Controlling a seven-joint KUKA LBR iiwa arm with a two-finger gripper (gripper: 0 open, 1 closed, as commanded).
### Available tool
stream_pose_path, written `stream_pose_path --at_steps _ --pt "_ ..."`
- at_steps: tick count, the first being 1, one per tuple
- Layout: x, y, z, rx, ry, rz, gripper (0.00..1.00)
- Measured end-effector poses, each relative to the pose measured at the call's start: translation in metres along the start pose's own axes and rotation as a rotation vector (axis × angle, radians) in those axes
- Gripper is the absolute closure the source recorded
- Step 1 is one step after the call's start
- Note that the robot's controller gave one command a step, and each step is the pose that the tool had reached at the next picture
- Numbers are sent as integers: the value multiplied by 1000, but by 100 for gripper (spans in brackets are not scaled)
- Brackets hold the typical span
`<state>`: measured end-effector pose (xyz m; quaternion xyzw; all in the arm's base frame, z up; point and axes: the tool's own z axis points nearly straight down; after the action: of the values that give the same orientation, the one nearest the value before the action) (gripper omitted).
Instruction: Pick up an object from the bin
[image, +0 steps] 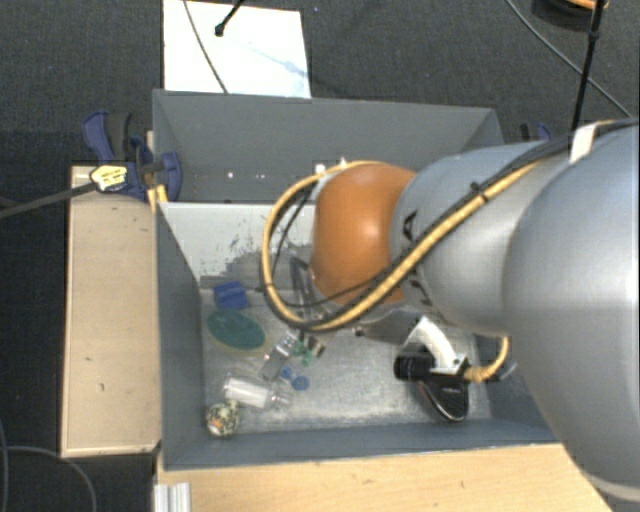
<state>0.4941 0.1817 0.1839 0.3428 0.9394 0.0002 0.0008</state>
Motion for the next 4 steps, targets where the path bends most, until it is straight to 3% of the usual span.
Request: stream_pose_path --at_steps 1,2,3,4 --pt "-37 11 117 6 4 250 0" --pt "-37 12 114 3 3 249 100" --pt "-98 -64 66 3 0 -136 100" --pt "-104 -61 50 -2 -2 -120 100"
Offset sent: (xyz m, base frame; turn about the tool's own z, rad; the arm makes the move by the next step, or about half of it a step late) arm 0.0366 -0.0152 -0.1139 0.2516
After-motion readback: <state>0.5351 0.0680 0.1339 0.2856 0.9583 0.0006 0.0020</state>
